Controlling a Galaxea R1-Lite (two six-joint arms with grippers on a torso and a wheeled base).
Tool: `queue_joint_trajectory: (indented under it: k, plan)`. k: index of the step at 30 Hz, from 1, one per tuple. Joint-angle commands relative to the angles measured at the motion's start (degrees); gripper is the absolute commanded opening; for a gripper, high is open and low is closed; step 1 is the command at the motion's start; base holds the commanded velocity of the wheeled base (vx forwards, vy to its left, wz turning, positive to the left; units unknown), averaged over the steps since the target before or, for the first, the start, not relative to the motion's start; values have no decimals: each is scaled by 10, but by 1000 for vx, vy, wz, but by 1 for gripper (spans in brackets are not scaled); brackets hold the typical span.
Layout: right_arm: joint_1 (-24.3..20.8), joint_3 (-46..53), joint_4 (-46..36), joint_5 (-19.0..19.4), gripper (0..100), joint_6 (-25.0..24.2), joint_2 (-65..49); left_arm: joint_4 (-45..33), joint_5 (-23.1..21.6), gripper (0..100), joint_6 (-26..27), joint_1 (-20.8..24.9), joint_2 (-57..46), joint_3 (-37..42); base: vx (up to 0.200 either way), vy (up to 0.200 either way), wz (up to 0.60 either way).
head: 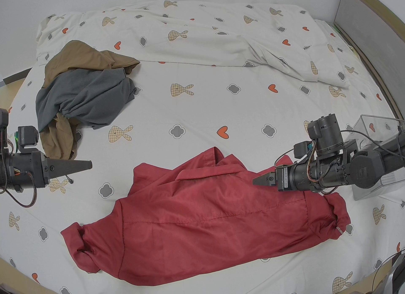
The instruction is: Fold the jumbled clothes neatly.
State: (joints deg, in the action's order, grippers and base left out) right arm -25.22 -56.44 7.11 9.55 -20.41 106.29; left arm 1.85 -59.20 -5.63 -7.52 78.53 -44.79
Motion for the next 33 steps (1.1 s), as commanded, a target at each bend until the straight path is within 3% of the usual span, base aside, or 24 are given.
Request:
queue_joint_trajectory:
  k: [1, 3, 4, 17, 26, 33]
  plan:
    - [-26, 12, -4, 0, 100, 0, -12, 16, 0, 100, 0, 6, 44, 3, 0, 0, 0]
    - [-39, 20, -4, -1, 100, 0, -15, 21, 0, 100, 0, 6, 56, 4, 0, 0, 0]
    - [-43, 23, -4, -1, 0, 0, -15, 22, 0, 100, 0, 7, 60, 4, 0, 0, 0]
    - [-50, 74, -4, -6, 0, 0, -62, 27, 0, 100, 4, 40, 122, 5, 0, 0, 0]
    - [-27, 15, -20, -15, 0, 5, -29, 47, 1, 100, -1, 69, 130, 10, 0, 0, 0]
    - [-16, -23, -17, -16, 0, 44, 35, 49, 1, 100, -11, 69, 145, 8, 0, 0, 0]
